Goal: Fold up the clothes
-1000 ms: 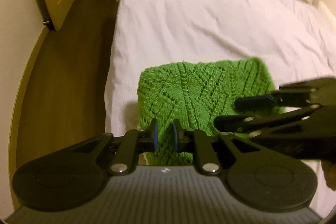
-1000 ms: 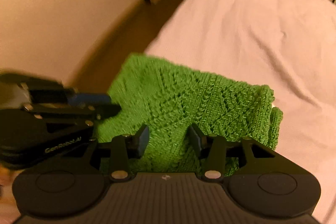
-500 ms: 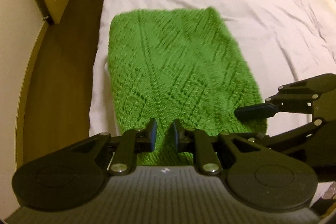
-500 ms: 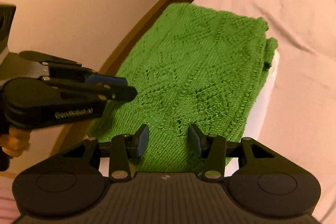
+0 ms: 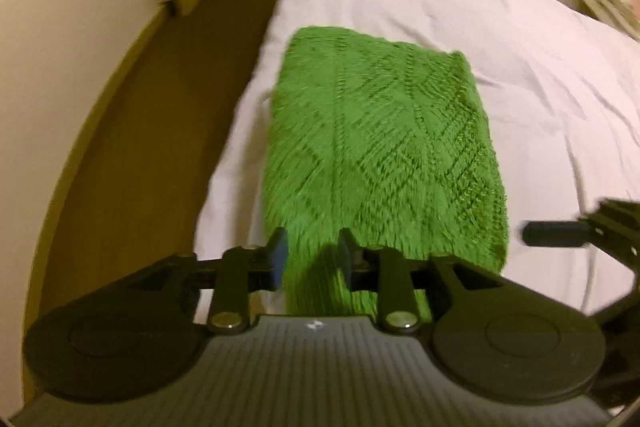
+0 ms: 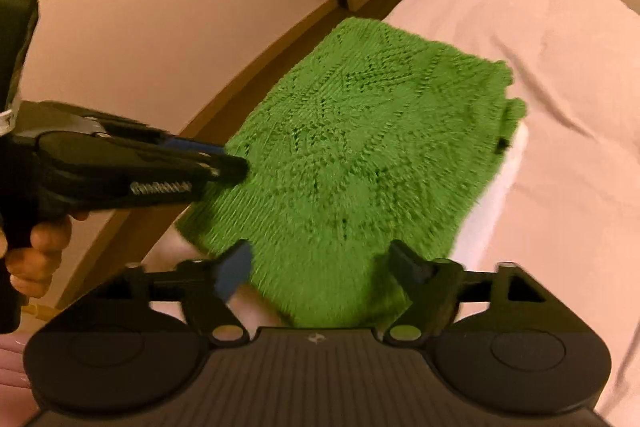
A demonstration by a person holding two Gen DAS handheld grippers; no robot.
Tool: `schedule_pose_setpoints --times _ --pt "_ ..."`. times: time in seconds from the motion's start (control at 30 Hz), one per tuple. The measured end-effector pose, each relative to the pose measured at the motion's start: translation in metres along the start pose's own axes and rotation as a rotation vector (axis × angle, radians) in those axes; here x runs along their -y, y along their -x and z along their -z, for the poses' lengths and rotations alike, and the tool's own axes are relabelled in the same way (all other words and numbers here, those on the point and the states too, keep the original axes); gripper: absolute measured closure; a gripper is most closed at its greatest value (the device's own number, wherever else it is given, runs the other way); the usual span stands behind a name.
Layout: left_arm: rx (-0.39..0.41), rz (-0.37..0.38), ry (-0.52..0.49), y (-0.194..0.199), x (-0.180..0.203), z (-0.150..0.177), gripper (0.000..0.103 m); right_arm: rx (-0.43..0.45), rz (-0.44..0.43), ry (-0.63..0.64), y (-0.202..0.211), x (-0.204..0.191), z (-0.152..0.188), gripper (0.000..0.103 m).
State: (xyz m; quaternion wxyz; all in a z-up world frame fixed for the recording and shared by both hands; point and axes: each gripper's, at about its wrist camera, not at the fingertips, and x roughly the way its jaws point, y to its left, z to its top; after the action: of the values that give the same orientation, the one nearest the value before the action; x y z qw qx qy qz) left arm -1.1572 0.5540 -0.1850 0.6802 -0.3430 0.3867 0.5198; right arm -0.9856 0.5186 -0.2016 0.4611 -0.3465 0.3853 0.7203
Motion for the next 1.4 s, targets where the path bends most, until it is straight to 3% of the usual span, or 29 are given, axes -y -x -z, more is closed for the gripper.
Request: schedule_pose_setpoints --times 0.1,0.17,0.3,0.4,0.47,0.83,1.2,1.4 --pt "-0.005 -0.033 0.075 0.032 0.009 0.012 0.075 -0.016 -0.006 -0.037 0.02 0.003 0.011 0.013" --pt "-0.008 -0.055 0.114 0.054 0.019 0.02 0.063 -0.012 -0.004 -0.063 0.033 0.008 0.02 0.013" --pt "-0.018 -0.118 0.135 0.089 0.043 0.033 0.056 0.014 0.011 -0.083 0.062 0.016 0.031 0.012" --pt "0.003 -0.155 0.159 0.114 0.064 0.043 0.041 0.054 0.015 -0.073 0.093 0.019 0.037 0.012" --pt "0.025 -0.192 0.175 0.13 0.077 0.049 0.04 0.075 -0.003 -0.038 0.114 0.021 0.043 0.004" --pt "0.102 -0.346 0.376 0.204 0.181 0.092 0.026 0.156 -0.078 0.133 0.205 0.062 0.081 0.003" --pt "0.197 -0.423 0.51 0.267 0.3 0.143 0.013 0.178 -0.173 0.238 0.286 0.127 0.123 0.002" --pt "0.218 -0.467 0.542 0.278 0.339 0.154 0.006 0.174 -0.205 0.259 0.307 0.148 0.133 0.002"
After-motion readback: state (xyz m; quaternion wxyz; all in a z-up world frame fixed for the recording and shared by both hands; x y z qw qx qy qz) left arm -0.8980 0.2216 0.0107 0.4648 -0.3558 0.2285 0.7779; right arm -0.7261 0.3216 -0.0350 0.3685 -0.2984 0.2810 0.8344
